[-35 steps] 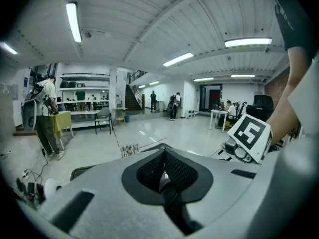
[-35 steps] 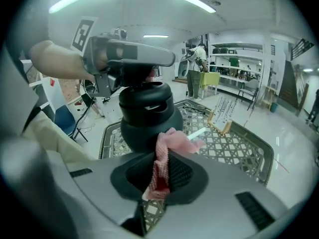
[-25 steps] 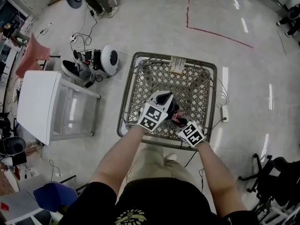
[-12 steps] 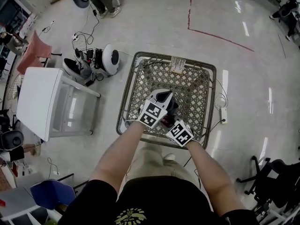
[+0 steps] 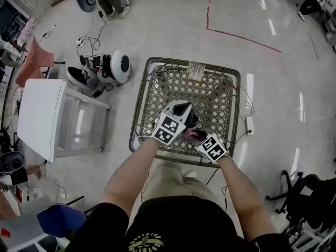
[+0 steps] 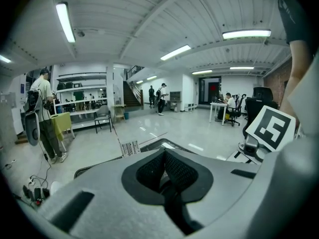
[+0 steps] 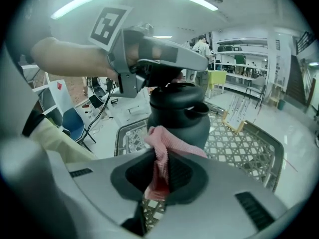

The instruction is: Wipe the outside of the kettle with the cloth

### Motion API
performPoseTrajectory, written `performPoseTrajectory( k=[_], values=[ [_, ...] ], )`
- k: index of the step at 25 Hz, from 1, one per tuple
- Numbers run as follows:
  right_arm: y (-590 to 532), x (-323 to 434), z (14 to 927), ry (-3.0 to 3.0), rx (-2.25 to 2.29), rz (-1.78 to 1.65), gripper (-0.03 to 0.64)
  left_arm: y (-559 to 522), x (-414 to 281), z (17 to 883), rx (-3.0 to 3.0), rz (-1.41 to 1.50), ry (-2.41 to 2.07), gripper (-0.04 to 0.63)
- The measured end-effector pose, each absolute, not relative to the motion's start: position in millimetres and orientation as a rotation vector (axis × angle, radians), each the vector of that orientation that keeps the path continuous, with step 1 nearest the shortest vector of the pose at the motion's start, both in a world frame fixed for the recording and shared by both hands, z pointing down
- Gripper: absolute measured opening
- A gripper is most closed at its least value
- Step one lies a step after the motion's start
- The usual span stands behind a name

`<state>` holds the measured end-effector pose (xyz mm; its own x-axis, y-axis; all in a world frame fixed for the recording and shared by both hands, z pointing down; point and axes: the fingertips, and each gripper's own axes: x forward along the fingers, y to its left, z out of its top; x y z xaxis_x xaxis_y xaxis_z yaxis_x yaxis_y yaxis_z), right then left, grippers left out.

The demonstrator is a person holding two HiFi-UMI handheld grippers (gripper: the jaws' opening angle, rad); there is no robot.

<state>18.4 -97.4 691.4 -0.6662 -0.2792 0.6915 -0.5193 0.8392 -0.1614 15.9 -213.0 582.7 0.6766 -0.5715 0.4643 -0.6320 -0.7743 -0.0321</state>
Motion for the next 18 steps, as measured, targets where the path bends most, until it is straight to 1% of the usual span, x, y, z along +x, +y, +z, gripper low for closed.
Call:
performPoseTrajectory(
  k=[8,18],
  values=[
    [-135.4,46.7,695.1,-2.283,0.640,0.436,0.044,-210.2,17.2,585.6,2.793,0.755,-1.022,0.008],
    [-183.4,56.6,695.6,-2.285,0.629,0.376,0.044,-211.0,18.3,582.6,2.778,0.715,-0.999,0.008]
  ],
)
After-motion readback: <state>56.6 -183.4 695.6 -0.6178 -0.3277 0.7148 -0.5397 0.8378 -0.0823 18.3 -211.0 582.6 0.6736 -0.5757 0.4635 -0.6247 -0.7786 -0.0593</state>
